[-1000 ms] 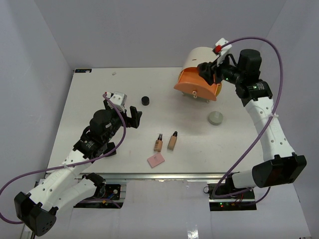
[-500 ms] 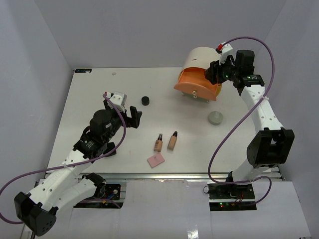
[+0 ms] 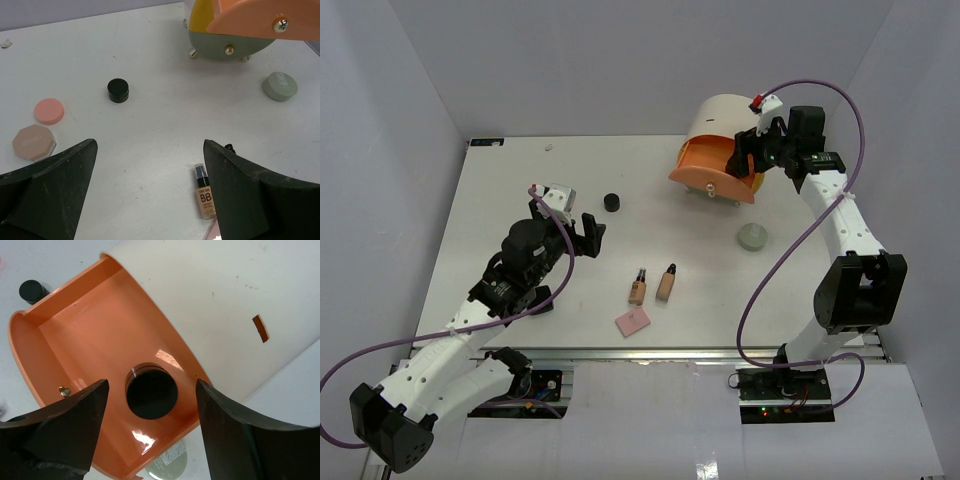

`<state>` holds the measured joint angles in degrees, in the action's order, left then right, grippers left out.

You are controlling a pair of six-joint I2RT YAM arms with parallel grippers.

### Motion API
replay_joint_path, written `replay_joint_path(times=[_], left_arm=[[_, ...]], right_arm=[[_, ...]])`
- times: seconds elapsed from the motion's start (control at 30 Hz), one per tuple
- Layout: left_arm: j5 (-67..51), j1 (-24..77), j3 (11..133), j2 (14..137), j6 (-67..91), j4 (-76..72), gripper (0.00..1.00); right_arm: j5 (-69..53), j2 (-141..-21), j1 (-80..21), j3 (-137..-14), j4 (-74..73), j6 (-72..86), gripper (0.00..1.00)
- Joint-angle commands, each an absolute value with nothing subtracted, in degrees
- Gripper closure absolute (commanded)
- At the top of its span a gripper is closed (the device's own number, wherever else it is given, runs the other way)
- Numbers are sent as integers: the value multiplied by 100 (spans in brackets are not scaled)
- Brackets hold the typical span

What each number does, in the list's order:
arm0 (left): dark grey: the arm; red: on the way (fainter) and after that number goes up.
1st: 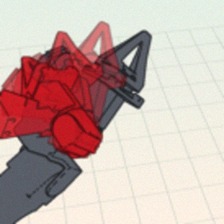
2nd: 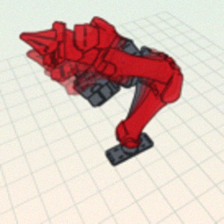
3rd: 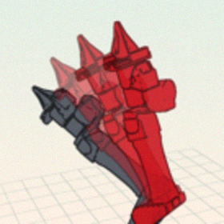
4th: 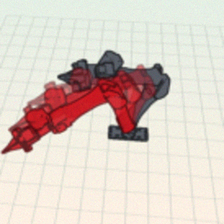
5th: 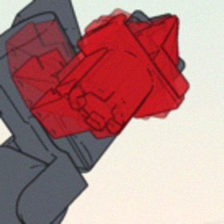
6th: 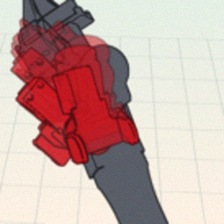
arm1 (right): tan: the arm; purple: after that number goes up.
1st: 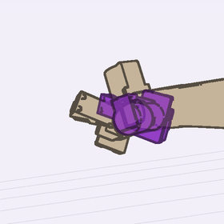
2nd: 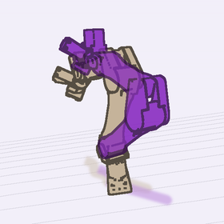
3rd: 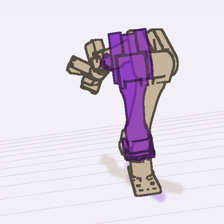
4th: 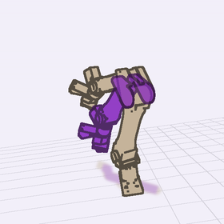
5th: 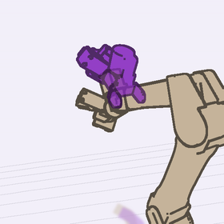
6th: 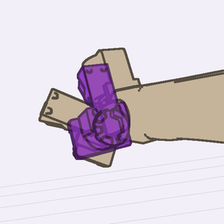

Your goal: Organize the makeup

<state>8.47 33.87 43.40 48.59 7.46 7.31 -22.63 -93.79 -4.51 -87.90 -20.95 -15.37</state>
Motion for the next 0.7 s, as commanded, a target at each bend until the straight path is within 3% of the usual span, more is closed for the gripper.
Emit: replay_joint_path(times=[0.0,0.13,0.3,0.47,0.67], left_arm=[[748,3367,4307,4963,703,686,2],[726,3366,4307,5160,763,673,2],[-91,2965,4502,5783,1185,644,7],[-1194,2117,5159,7242,1823,669,10],[-1117,2039,6450,8946,2060,758,10]], right_arm=[[-2321,-9029,-431,-8693,-1960,-1461,21],[-2398,-8571,-384,-8398,-2026,-1403,21],[-3967,-7297,263,-7254,-1680,-1409,21],[-4905,-5977,794,-5587,-750,-1100,22],[-5808,-5283,1097,-4527,-235,-1029,23]])
